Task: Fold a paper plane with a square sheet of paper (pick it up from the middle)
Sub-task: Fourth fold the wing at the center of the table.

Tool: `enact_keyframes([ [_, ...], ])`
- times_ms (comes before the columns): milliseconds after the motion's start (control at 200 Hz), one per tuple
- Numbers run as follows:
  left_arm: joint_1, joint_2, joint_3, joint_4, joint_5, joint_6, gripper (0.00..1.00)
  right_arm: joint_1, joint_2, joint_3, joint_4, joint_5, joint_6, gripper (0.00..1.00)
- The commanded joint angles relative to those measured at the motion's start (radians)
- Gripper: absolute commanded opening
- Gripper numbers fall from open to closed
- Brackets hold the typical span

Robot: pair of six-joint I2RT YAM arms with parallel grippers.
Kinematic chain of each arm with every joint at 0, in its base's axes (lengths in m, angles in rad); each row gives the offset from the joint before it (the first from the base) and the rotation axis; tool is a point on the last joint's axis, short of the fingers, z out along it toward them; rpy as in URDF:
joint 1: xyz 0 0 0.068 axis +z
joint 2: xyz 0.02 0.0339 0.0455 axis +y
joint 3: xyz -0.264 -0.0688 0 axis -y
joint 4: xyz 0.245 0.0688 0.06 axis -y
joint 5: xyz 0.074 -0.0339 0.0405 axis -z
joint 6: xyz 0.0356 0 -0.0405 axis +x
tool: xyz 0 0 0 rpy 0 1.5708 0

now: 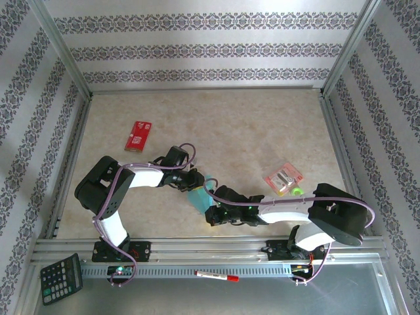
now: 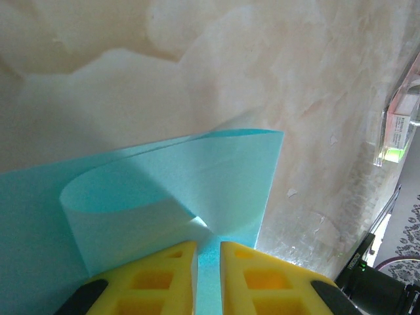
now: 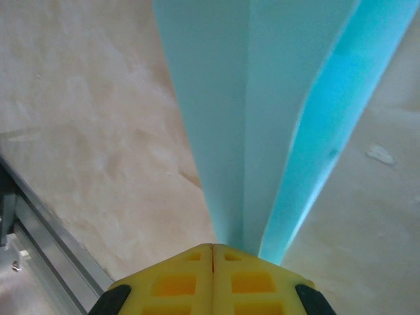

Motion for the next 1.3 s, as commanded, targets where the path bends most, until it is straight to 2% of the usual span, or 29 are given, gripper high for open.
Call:
enact_keyframes([
  [0, 0.020, 0.030, -0.024, -0.126, -0.096, 0.036, 0.17, -0.009, -0.002, -0.032, -0.001, -0.003, 0.001, 0.02],
  [465, 0.020, 0.036, -0.024, -0.124, -0.097, 0.035, 0.17, -0.002, -0.019, -0.083, 0.006, 0.000, 0.025, 0.01],
  [1294, 0.020, 0.049, -0.016, -0.124, -0.106, 0.033, 0.18, 0.100, -0.099, -0.182, -0.027, 0.049, 0.120, 0.00],
])
